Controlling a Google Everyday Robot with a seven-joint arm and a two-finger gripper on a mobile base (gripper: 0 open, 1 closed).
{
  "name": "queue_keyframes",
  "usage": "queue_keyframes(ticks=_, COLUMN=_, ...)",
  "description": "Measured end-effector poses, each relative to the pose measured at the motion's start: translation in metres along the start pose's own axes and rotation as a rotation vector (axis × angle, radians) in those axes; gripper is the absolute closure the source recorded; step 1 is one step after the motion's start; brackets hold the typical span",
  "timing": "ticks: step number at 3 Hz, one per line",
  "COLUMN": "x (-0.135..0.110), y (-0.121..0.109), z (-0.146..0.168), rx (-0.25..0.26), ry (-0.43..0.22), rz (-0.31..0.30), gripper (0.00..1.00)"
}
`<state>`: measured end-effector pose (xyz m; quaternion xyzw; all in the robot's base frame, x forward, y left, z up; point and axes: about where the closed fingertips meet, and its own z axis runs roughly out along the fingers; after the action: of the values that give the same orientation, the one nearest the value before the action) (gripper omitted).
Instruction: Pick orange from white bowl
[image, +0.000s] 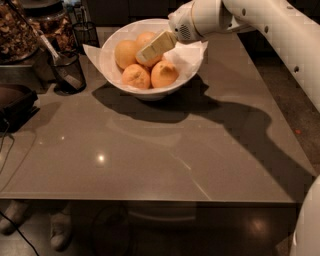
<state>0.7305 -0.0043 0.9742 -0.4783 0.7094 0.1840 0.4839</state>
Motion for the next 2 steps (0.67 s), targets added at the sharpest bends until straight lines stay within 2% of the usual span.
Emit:
queue_keyframes(ticks=1, x=0.0045, y=-0.0071, z=-0.0019, rx=0.013, ry=0.005, rz=0.013, gripper=0.08)
queue_keyframes(ticks=2, x=0.0078, y=-0.0069, z=0.0014, rx=0.006, ry=0.009, rz=0.021, gripper=0.13)
